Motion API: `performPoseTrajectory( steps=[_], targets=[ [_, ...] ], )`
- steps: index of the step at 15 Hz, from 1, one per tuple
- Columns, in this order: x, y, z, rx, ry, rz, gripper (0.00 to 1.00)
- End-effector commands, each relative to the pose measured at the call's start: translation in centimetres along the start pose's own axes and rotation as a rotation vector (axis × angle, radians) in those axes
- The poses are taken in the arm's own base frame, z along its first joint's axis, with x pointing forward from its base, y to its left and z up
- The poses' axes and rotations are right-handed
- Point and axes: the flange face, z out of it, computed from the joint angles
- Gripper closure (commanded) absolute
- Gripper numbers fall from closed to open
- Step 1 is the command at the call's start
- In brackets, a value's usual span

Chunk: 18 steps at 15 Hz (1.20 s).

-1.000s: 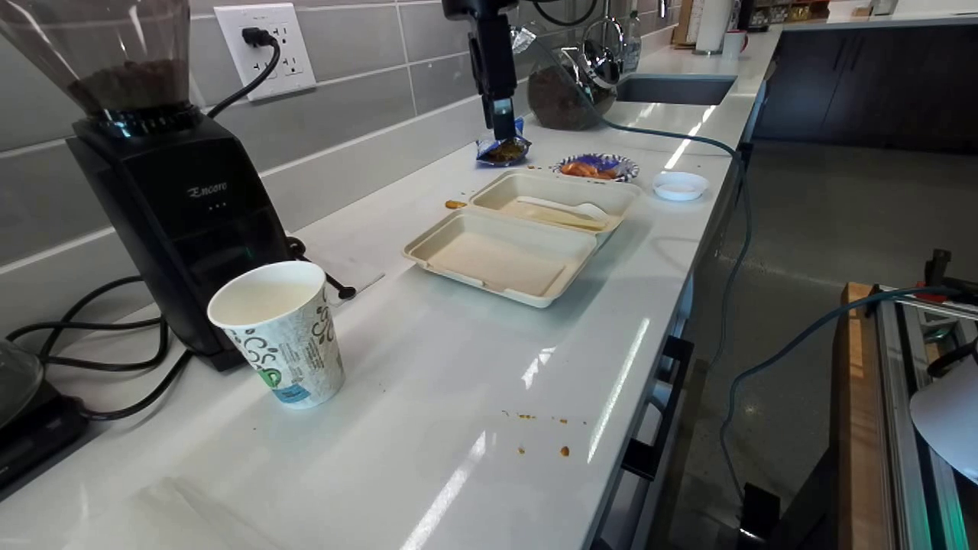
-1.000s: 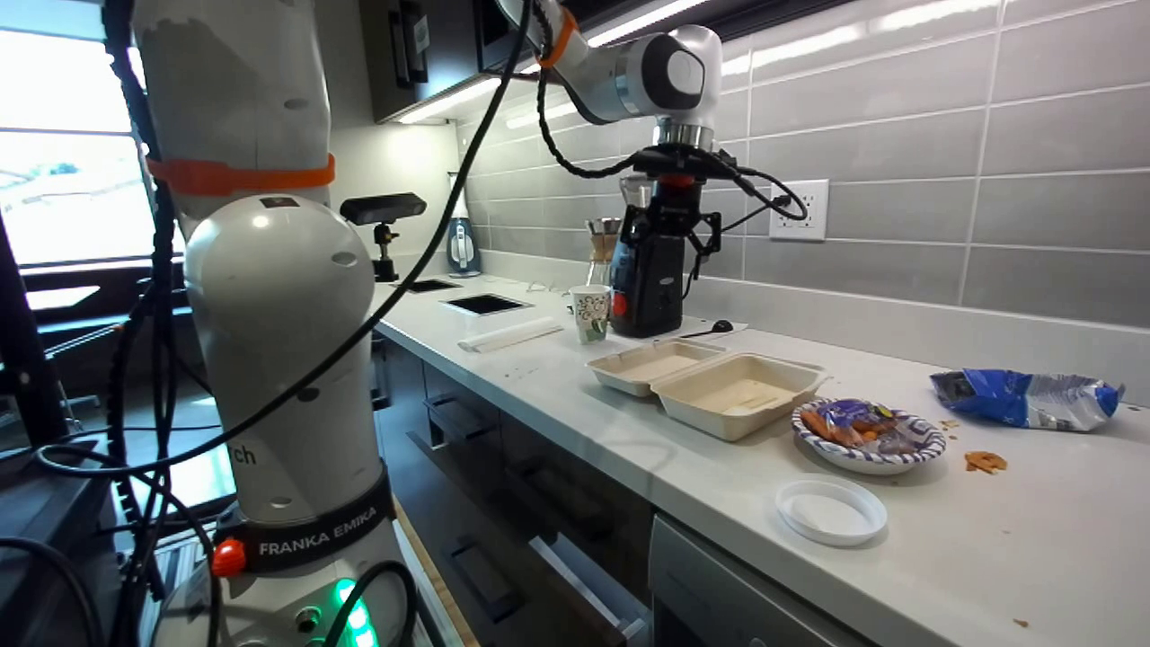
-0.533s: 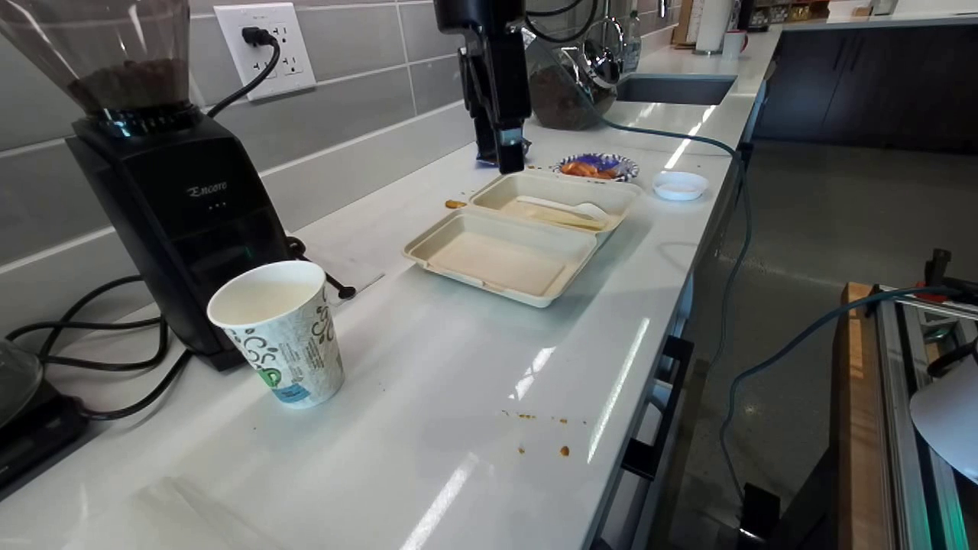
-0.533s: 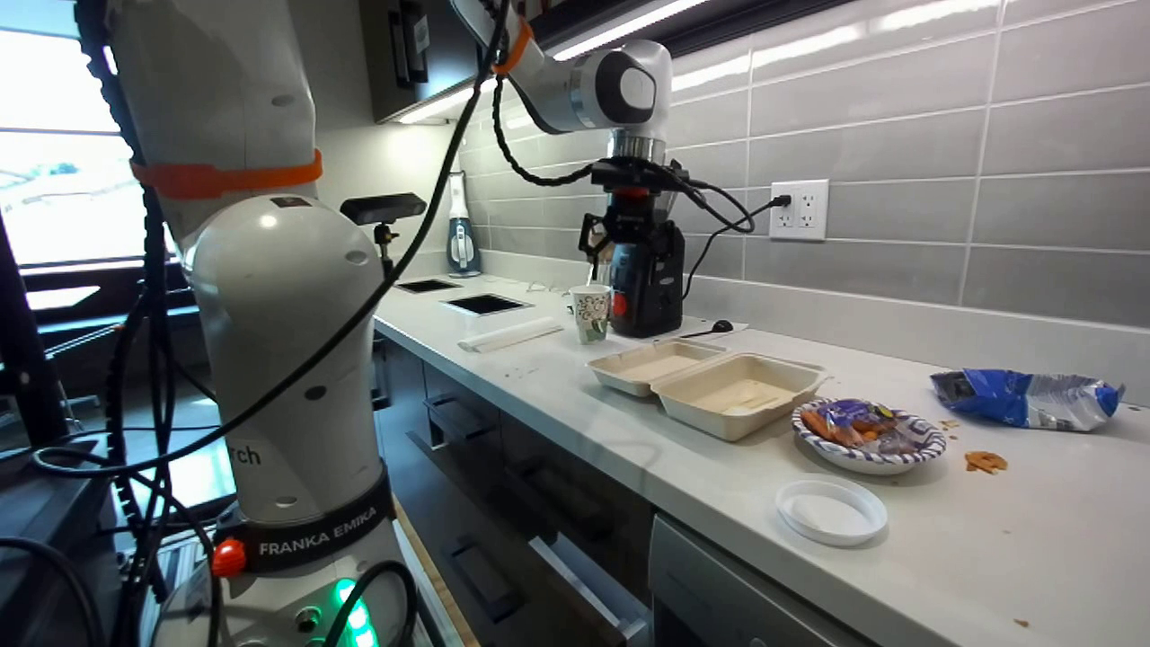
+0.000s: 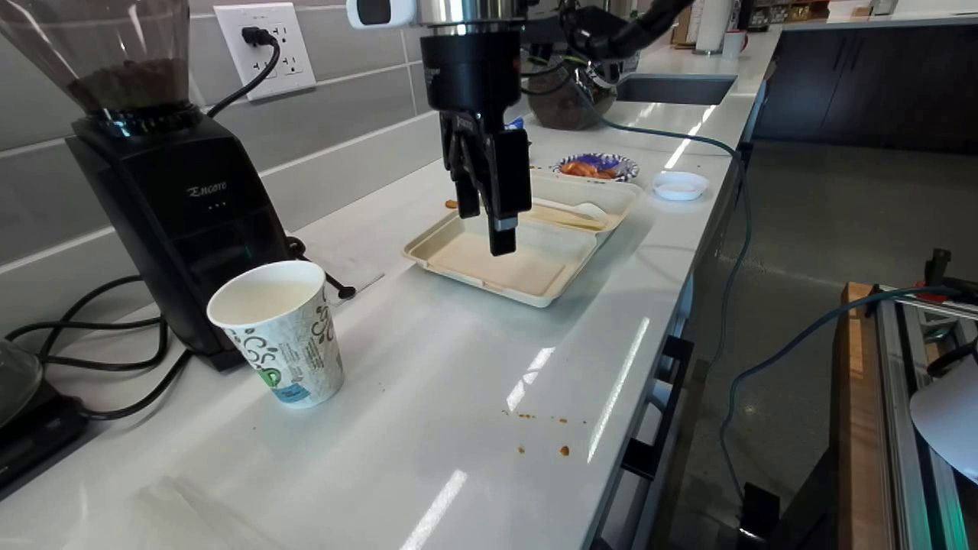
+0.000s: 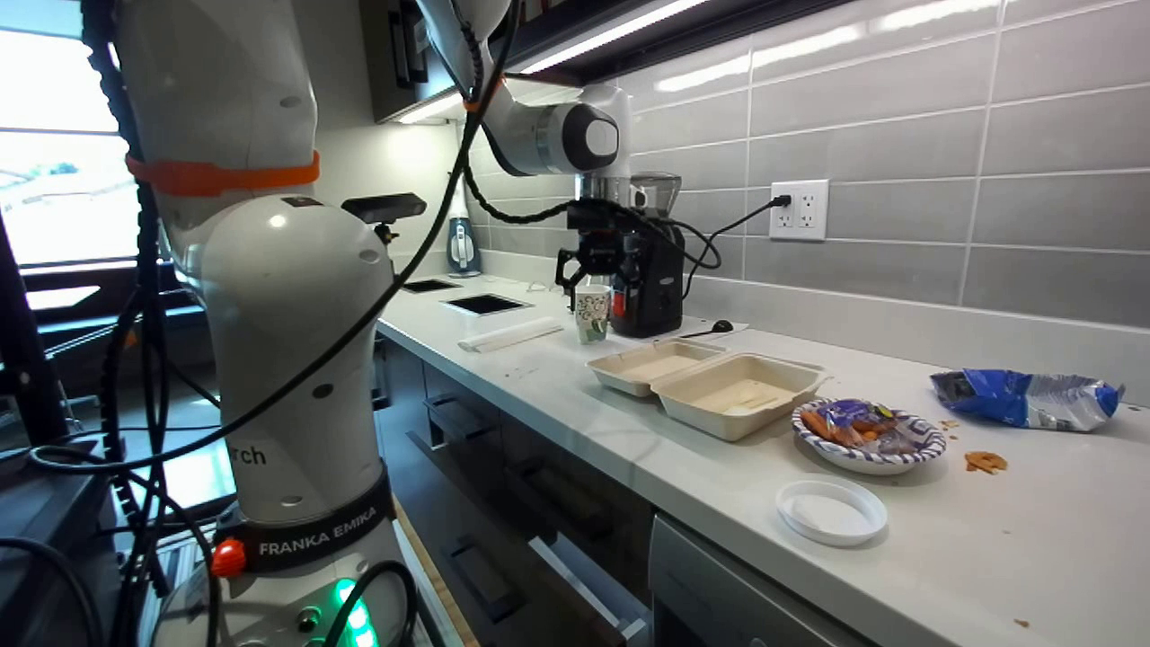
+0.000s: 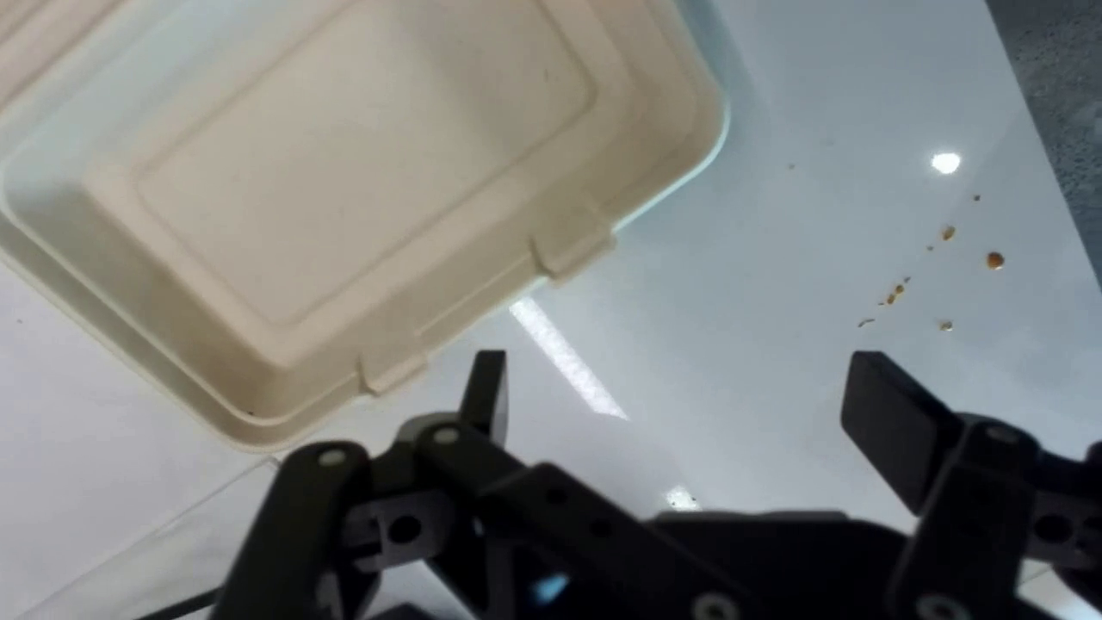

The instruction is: Close the food pack.

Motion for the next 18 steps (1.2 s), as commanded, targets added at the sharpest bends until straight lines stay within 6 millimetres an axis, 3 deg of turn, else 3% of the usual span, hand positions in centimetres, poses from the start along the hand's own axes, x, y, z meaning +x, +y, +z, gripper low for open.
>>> performPoseTrajectory(
  steps=[1, 3, 4, 9, 11, 18],
  targets=[
    [1.1, 0.0, 2.5, 0.022, -0.01, -0.114, 0.0],
    [2.1, 0.2, 3.5, 0.051, -0.016, -0.187, 0.0],
    [0.9, -0.2, 2.2, 0.033, -0.024, -0.126, 0.0],
    [1.7, 0.2, 3.3, 0.05, -0.03, -0.172, 0.0],
    [2.4, -0.4, 4.7, 0.059, -0.057, -0.218, 0.0],
    [4.3, -2.8, 6.7, -0.001, -0.152, -0.385, 0.0]
  ],
)
